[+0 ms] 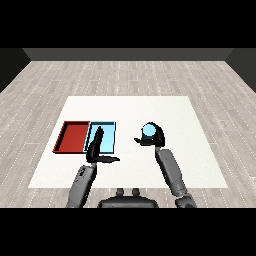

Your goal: Pick the blue can and put it in the blue box

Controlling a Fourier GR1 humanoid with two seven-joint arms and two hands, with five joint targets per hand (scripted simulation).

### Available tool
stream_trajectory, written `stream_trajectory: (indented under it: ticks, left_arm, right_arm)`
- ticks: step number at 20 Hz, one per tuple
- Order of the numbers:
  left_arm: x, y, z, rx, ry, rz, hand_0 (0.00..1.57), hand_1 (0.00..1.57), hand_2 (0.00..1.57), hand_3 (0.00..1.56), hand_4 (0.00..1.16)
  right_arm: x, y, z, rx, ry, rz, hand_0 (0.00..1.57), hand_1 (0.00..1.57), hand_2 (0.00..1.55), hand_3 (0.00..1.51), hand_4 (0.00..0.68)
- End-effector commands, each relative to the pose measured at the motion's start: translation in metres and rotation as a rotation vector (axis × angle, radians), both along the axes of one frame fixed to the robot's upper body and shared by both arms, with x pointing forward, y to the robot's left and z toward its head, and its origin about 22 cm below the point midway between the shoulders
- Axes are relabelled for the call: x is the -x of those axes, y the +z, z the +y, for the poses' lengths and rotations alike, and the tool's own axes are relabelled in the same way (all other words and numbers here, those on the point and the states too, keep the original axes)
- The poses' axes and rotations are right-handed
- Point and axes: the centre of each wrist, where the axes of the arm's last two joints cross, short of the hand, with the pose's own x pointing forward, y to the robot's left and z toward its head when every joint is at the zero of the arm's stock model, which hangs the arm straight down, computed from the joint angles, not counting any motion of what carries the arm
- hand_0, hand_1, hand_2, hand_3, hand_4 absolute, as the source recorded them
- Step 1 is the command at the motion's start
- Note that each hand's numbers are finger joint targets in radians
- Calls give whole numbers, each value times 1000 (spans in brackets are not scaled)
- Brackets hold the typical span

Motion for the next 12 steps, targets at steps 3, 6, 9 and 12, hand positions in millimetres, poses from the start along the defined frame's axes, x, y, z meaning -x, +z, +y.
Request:
stream_trajectory:
  ticks: [3, 6, 9, 12]
  left_arm:
    - [-7, -10, -8, 65, -59, 15, 0, 0, 0, 0, 0]
    - [-16, 7, -26, 66, -76, 9, 0, 0, 0, 0, 0]
    - [-21, 20, -32, 66, -116, 16, 0, 0, 0, 0, 0]
    - [-29, 1, -39, 10, -107, 11, 0, 0, 0, 0, 0]
  right_arm:
    - [0, 3, 7, 9, 7, -13, 1469, 1469, 1466, 1377, 564]
    - [15, 33, 14, -12, 35, -33, 1450, 1450, 1469, 1383, 550]
    - [3, 12, 8, 32, 37, -35, 1443, 1443, 1469, 1383, 566]
    - [-3, 34, 26, -3, 51, -70, 1447, 1447, 1472, 1389, 576]
